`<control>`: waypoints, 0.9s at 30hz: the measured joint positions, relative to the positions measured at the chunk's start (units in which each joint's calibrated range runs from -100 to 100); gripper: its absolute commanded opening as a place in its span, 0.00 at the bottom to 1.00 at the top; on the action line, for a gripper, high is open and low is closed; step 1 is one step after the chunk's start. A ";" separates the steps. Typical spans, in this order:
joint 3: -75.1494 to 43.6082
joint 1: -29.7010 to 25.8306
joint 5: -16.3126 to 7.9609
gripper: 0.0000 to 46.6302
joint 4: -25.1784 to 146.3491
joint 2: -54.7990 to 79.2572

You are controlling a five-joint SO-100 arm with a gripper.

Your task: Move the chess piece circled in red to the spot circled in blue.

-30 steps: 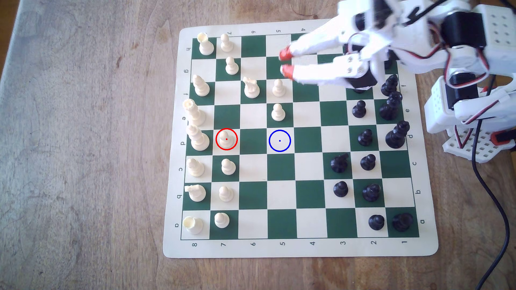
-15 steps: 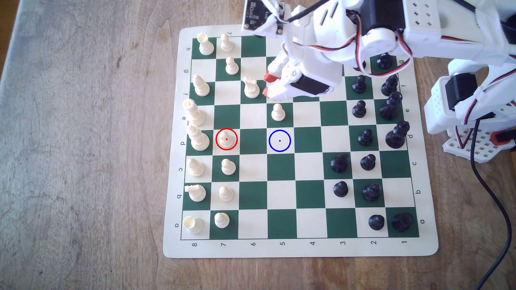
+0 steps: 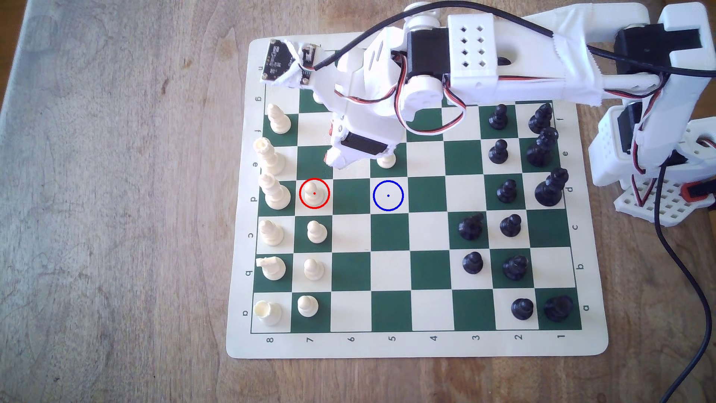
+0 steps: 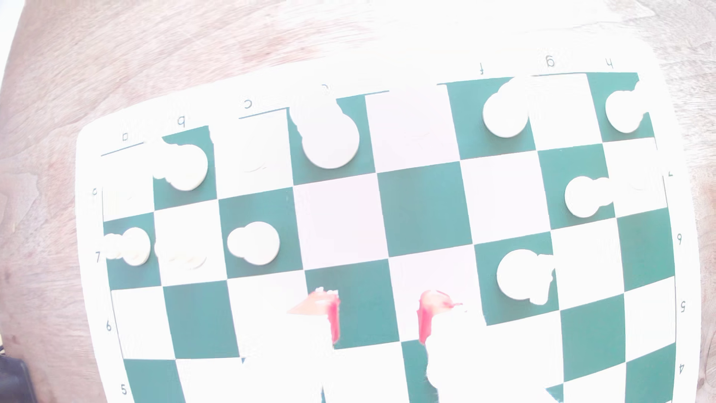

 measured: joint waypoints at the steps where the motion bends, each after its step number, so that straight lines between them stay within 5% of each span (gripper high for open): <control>1: -0.45 0.22 0.00 0.26 -0.56 0.84; 27: -8.40 -1.99 -2.10 0.26 -7.65 15.67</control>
